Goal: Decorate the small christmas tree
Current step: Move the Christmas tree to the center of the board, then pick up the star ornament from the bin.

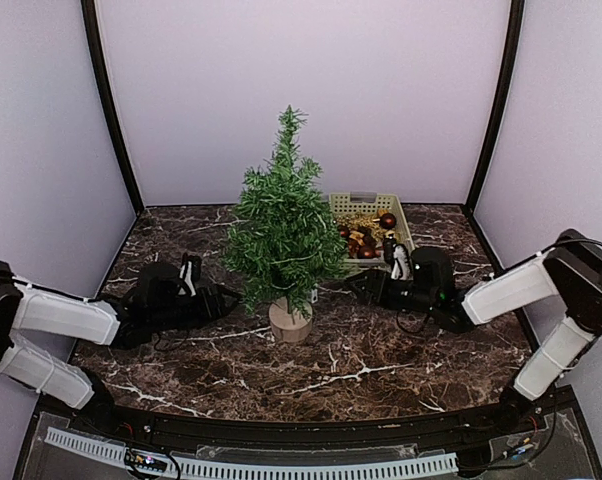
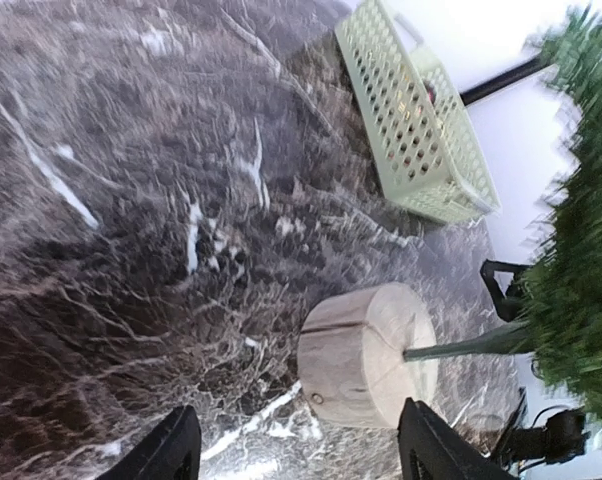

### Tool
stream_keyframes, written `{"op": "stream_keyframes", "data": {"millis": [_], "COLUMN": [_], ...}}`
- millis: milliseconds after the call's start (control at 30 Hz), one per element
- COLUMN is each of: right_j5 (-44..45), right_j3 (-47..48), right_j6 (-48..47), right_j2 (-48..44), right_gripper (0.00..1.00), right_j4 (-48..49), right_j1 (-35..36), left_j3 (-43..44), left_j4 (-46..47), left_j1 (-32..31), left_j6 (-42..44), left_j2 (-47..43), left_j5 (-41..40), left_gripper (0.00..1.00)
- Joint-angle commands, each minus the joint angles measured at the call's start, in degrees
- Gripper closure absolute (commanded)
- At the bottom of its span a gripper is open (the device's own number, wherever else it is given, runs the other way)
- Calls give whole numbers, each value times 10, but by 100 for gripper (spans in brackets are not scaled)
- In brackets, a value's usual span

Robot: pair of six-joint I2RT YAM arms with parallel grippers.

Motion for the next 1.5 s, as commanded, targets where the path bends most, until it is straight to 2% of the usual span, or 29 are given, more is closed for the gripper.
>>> {"op": "stream_keyframes", "data": {"millis": [0,100,200,400,500,633,833,1067,1233,1467], "right_j5": [101,160,176,210,183,166,180,176,165,163], "right_j3": [7,75,174,349,411,481,567,719,818,925], "right_j6": [-74,-139,-200,-274,-292,-310,-323,-338,-295,-270], "right_j2": [-130,-172,-151,-37,33,108,201,319,397,481], "right_gripper": [32,29,29,32,36,41,45,50,55,56], "right_j4": [-191,-342,-478,-587,-601,-610,-623,-653,-661,-674], "right_j1": [-33,-65,-103,-139,-153,-159,-167,-175,-188,-195], "left_j3": [5,40,100,209,255,288,279,260,249,237], "left_j4": [-150,-252,-355,-459,-478,-491,-459,-435,-429,-425], "left_j1": [53,98,158,261,313,343,392,409,412,413], "left_j6": [34,78,122,222,254,307,343,382,396,397], "left_j2": [-101,-169,-202,-192,-172,-151,-141,-133,-128,-130], "left_j5": [26,43,77,149,192,204,212,180,169,167], "left_gripper": [29,28,26,25,25,25,25,25,25,25]}}
